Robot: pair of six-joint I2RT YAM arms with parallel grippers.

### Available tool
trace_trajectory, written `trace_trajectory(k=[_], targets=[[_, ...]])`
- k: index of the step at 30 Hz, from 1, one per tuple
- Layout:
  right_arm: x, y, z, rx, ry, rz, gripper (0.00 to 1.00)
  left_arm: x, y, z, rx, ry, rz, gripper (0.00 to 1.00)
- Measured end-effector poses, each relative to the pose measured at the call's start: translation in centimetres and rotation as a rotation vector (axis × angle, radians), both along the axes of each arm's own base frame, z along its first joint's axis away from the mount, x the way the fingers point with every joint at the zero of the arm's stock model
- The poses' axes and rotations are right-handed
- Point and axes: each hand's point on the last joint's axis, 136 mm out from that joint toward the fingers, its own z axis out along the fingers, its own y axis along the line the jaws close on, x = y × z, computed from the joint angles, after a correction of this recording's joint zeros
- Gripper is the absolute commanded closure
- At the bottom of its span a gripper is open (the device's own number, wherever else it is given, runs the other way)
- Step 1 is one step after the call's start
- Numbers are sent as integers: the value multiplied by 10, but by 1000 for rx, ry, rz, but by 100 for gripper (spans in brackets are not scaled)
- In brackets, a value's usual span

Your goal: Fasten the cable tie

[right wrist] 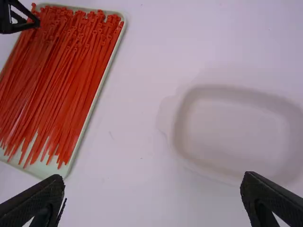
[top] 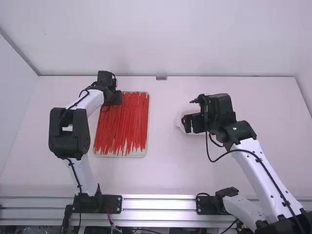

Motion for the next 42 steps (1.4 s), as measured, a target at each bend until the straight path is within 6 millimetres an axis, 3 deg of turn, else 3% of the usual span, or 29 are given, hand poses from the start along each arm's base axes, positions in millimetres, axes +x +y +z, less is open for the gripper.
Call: trace_trajectory(k=[13,21,38,42], targets=[[0,0,0,11,7,-14,0,-4,-2,-20,-12,-32,2,63],[1,0,1,13,0,-15,0,5,-13,-15,-58,-83,-44,61],[3,1,3,17,-10,-15,0,15,-14,-8,-65,-137,-53,57],[3,1,3,16,-10,-14,1,14,-15,-20,-70,-113,-48,59]])
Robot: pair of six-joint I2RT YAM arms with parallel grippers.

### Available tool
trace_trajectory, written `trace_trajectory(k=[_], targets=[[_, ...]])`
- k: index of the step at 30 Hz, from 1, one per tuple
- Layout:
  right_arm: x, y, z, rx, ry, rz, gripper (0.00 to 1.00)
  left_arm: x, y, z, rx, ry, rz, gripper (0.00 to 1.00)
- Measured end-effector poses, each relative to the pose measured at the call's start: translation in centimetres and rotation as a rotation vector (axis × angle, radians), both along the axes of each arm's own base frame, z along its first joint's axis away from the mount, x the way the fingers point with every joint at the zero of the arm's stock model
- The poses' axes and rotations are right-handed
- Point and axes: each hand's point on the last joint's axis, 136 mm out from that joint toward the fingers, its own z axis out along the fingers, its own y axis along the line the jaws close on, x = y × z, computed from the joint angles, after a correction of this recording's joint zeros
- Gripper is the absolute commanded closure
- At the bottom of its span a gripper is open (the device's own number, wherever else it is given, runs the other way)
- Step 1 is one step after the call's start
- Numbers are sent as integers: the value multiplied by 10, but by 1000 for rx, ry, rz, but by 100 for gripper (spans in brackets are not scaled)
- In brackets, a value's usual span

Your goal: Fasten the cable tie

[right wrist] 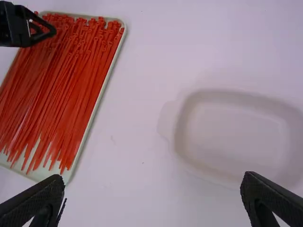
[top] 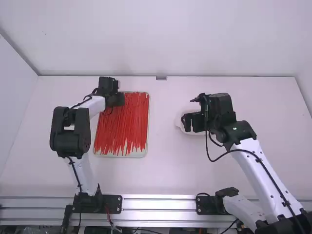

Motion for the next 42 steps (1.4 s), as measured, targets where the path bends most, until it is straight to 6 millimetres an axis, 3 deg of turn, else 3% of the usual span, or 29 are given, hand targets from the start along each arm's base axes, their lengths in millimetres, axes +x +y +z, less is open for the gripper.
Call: trace_trajectory(k=[5,13,24,42], targets=[[-1,0,-1,-2,5,0,0,-3,-1,-18,-9,35,1,62],[-3,-1,-3,-5,16,0,0,1,-1,-16,-11,19,4,67],[-3,-1,-3,-3,19,-3,0,10,-1,-9,-11,-29,3,62],[-3,-1,-3,-4,19,-3,0,11,-1,-8,-13,-32,1,63]])
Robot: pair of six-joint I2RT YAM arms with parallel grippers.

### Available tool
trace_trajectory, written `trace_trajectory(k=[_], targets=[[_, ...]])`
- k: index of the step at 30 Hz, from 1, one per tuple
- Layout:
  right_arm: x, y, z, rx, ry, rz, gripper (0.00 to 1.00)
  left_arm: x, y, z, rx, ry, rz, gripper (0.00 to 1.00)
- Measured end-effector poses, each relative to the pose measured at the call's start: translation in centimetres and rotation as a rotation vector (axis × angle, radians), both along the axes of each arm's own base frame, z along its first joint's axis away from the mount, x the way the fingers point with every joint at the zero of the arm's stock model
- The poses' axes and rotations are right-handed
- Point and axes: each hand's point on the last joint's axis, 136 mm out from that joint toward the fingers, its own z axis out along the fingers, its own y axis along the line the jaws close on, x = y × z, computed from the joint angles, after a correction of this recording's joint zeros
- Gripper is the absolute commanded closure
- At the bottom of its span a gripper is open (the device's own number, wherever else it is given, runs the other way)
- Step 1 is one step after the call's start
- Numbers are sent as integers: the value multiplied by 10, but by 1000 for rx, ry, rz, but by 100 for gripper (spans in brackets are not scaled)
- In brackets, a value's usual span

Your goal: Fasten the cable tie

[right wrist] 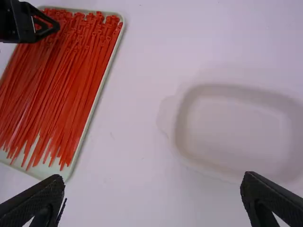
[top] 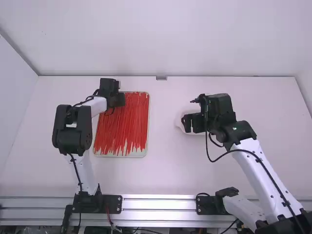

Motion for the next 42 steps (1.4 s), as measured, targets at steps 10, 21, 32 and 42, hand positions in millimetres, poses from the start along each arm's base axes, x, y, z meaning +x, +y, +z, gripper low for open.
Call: trace_trajectory(k=[10,21,32,42], targets=[[0,0,0,0,0,0,1,-3,-3,-5,-12,-1,-10,63],[0,0,0,0,0,1,1,-2,-3,-4,-11,-7,-10,62],[0,0,0,0,0,0,0,3,-3,0,-12,-34,-9,59],[0,0,0,0,-1,0,0,0,-3,-2,-12,-22,-9,59]])
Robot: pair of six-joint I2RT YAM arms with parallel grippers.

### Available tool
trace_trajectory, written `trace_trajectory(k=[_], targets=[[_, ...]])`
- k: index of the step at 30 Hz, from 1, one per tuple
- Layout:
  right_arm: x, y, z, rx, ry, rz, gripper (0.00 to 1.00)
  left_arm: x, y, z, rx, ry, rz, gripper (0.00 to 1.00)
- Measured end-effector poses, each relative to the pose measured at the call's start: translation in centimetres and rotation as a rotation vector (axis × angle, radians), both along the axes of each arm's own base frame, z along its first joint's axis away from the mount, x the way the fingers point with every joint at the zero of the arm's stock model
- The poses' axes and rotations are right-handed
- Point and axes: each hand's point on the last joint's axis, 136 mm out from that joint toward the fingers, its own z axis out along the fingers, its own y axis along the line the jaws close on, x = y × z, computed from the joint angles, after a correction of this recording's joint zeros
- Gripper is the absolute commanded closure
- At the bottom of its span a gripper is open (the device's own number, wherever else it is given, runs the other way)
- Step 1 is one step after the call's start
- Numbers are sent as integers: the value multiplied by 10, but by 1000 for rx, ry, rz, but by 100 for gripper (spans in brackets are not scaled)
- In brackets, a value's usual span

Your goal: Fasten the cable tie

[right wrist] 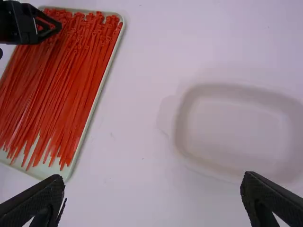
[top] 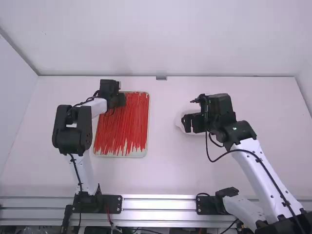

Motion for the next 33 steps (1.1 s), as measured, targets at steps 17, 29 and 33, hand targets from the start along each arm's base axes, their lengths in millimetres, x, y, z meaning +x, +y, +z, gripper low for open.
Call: trace_trajectory(k=[17,29,33], targets=[[0,0,0,1,0,0,0,-1,2,-5,1,-26,16,59],[0,0,0,0,0,0,0,1,2,-3,1,-35,16,53],[1,0,1,2,-4,0,0,2,2,-2,1,-42,16,53]])
